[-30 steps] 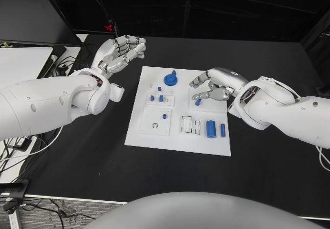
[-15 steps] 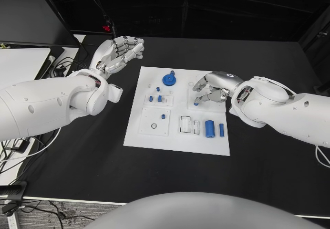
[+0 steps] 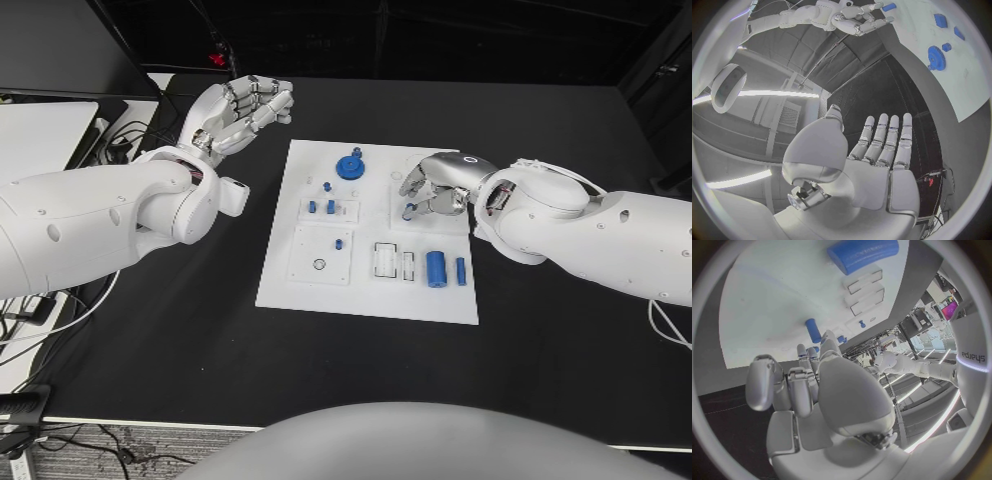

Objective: Assemble the parts on the task board

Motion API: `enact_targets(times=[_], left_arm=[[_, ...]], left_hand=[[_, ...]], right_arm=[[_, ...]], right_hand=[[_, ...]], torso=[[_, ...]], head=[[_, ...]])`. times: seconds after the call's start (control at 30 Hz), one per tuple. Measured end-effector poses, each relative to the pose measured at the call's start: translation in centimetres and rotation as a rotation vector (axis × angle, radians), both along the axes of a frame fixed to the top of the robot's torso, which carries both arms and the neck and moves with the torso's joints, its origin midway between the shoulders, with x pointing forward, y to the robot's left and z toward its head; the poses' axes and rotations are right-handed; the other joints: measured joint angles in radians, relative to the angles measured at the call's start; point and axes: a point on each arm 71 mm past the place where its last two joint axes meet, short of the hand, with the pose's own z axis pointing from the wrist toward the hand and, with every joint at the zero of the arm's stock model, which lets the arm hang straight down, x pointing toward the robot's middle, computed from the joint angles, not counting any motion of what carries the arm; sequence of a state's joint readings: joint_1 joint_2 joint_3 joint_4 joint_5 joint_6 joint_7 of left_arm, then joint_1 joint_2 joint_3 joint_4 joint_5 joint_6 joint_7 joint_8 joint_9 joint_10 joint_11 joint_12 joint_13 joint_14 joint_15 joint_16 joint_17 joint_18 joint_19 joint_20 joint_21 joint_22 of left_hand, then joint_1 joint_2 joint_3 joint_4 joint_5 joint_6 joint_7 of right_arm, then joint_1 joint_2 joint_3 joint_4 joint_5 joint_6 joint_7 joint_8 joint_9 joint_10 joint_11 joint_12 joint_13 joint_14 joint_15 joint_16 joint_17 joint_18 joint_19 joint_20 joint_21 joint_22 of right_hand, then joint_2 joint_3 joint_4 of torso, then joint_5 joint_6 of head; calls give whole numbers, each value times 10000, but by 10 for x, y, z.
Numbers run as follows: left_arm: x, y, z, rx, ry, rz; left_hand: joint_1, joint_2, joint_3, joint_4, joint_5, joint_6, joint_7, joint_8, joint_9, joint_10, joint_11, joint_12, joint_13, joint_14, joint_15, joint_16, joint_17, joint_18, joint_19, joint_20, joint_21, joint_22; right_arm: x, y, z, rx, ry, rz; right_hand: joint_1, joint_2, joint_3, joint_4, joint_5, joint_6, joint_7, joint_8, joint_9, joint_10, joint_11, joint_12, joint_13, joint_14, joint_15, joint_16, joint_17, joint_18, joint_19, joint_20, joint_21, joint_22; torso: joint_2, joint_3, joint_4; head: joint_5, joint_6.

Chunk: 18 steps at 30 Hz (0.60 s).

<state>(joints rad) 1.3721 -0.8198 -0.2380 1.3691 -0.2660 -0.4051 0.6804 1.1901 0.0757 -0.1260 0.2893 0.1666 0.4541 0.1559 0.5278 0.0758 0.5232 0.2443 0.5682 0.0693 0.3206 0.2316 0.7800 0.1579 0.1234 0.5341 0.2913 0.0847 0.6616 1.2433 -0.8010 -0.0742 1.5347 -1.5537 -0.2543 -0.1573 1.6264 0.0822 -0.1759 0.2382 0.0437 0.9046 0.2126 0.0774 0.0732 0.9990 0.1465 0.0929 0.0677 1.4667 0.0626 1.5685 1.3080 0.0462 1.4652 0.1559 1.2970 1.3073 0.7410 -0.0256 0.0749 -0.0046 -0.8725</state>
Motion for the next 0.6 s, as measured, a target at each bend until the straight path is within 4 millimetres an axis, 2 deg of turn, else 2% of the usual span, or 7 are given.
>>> enact_targets(times=[0.13, 0.3, 0.37, 0.6], left_arm=[[0, 1, 0, 6, -2, 30], [0, 1, 0, 7, -4, 34], [0, 2, 0, 8, -4, 36], [0, 1, 0, 6, -5, 25]], left_hand=[[0, 0, 0, 0, 0, 0, 0, 0, 0, 0, 0, 0, 0, 0, 0, 0, 0, 0, 0, 0, 0, 0], [0, 0, -26, 26, 74, 0, 0, 0, -12, -37, -37, 49, -9, 0, 0, 0, -28, 0, 0, 0, 0, 0], [0, 0, -26, 26, 74, 0, 0, 0, -12, -37, -37, 48, -10, 0, 0, 0, -29, 0, 0, 0, 0, 0], [39, 39, -54, -3, 74, 0, 0, -1, -12, -37, -37, 49, -10, 0, 0, 0, -28, 0, 0, 0, 0, -9]], right_arm=[[0, 1, -1, -82, 59, -8], [0, 4, -2, -177, 156, 24], [0, 5, -2, -204, 187, 41], [0, 7, -4, -325, 285, 62]], right_hand=[[0, 0, 25, -25, 0, 68, -4, 25, 0, 132, -21, 45, 0, 0, 0, 0, 0, 1, 0, 0, 0, 0], [69, 69, 51, -51, 0, 321, -147, 116, 18, 504, -146, 158, 0, -7, -7, 0, 0, 0, 0, 0, 0, 0], [84, 83, 51, -51, 0, 439, -184, 155, 34, 649, -177, 180, -1, -15, -94, 0, 0, 1, 0, 0, 0, 0], [197, 196, 114, -55, 0, 680, -292, 237, 52, 915, -272, 180, -25, -16, -167, 0, 0, 1, 15, -59, 0, 0]], torso=[[1, 0, -10], [-5, 6, -12], [-5, 7, -12], [-1, 10, -12]], head=[[21, -1], [27, -1], [27, -1], [21, 9]])
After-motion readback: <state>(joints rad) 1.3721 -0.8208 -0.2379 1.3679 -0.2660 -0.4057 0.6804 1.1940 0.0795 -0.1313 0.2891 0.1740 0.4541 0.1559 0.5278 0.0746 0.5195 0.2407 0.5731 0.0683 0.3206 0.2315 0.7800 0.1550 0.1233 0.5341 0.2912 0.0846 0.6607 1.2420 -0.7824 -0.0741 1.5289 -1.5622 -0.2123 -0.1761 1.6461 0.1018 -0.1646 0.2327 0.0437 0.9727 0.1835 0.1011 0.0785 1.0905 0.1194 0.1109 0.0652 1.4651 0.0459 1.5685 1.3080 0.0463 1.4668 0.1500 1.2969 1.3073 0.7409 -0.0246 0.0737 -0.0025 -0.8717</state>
